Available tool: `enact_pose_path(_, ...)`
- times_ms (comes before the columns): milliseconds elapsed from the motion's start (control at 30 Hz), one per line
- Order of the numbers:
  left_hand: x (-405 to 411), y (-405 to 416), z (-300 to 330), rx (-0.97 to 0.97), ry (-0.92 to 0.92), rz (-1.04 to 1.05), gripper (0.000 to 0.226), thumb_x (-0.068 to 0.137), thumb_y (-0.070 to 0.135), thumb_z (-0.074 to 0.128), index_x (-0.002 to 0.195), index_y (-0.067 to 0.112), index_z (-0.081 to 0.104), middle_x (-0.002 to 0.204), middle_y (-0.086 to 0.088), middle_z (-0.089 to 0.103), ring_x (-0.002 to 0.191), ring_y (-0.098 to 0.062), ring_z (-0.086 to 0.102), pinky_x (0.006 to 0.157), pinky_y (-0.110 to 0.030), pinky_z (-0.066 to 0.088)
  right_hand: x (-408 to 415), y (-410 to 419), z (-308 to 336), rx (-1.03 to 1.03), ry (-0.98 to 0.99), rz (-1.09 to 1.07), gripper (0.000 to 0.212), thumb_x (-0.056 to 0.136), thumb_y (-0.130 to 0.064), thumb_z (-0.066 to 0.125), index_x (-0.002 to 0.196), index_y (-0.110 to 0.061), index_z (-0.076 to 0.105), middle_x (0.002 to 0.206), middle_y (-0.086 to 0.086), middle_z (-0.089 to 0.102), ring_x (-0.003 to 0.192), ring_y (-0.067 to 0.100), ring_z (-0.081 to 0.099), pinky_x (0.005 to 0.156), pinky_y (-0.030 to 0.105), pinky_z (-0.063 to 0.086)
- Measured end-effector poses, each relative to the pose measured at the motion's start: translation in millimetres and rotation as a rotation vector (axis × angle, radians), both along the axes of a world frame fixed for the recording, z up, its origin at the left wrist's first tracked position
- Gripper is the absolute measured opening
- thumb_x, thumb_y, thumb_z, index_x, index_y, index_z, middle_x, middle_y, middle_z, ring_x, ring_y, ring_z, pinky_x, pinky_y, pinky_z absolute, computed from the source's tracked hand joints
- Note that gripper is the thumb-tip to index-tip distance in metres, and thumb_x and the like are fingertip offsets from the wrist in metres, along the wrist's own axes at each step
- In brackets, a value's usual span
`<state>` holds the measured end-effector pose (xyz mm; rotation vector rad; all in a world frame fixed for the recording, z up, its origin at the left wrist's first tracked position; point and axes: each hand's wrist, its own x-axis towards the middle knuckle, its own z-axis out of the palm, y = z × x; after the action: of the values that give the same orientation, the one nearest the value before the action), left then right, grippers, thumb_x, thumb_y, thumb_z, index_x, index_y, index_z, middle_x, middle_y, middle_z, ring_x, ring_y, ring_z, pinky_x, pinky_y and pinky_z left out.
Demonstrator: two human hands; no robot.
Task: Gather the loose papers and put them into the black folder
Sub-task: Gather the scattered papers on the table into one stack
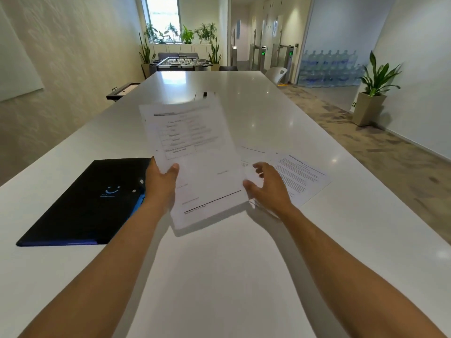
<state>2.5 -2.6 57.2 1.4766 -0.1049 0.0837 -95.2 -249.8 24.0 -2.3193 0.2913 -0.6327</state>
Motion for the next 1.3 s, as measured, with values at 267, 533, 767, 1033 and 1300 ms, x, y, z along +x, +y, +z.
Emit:
enact_pose_path(267, 14.2, 19.6, -20.3, 0.159, 0.279, -0.115, 0.040, 0.096, -0.004, 0.052, 0.131, 0.015, 0.051, 0.115, -0.005, 0.063, 0.094, -0.020, 0.064, 0.068, -0.033, 0.056, -0.6, -35.4, -2.6, -0.504, 0.616, -0.002, 0.094, 0.066, -0.067, 0.073, 0.143, -0.025, 0.039, 0.140, 0.011, 0.052, 0.126, 0.035, 0.047, 0.099, 0.052, 0.038)
enact_pose_path(533, 17.7, 28.7, -46.1, 0.328, 0.431, -0.166, 0.046, 0.095, -0.003, 0.054, 0.137, 0.014, 0.047, 0.129, -0.008, 0.060, 0.086, -0.017, 0.059, 0.060, -0.025, 0.051, 9.1, -38.6, -6.7, -0.492, 0.702, 0.090, 0.075, 0.085, -0.046, 0.067, 0.146, -0.027, 0.028, 0.130, 0.016, 0.057, 0.106, 0.036, 0.058, 0.078, 0.041, 0.048)
enact_pose_path(767, 21.9, 34.2, -47.2, 0.341, 0.458, -0.210, 0.051, 0.094, 0.000, 0.056, 0.141, 0.015, 0.044, 0.134, -0.009, 0.058, 0.108, -0.025, 0.058, 0.080, -0.035, 0.053, 15.3, -31.6, 0.0, -0.577, 0.855, 0.200, 0.070, 0.097, -0.036, 0.043, 0.154, -0.034, 0.003, 0.130, 0.024, 0.053, 0.108, 0.039, 0.055, 0.079, 0.045, 0.045)
enact_pose_path(1033, 21.9, 38.9, -45.4, 0.307, 0.487, -0.271, 0.050, 0.095, 0.000, 0.054, 0.142, 0.013, 0.041, 0.136, -0.011, 0.056, 0.115, -0.031, 0.058, 0.094, -0.045, 0.051, 9.3, -21.1, -0.4, -0.521, 0.815, 0.122, 0.063, 0.098, -0.056, 0.020, 0.152, -0.024, 0.027, 0.117, 0.021, 0.055, 0.099, 0.036, 0.055, 0.080, 0.045, 0.045)
enact_pose_path(1300, 22.4, 40.4, -45.2, 0.244, 0.526, -0.293, 0.064, 0.094, -0.003, 0.055, 0.150, 0.015, 0.031, 0.142, -0.012, 0.051, 0.122, -0.032, 0.054, 0.101, -0.049, 0.047, 3.0, -18.3, 0.9, -0.910, 0.481, 0.022, 0.032, 0.093, -0.028, 0.048, 0.120, -0.010, 0.051, 0.083, 0.007, 0.064, 0.058, 0.027, 0.049, 0.054, 0.032, 0.033)
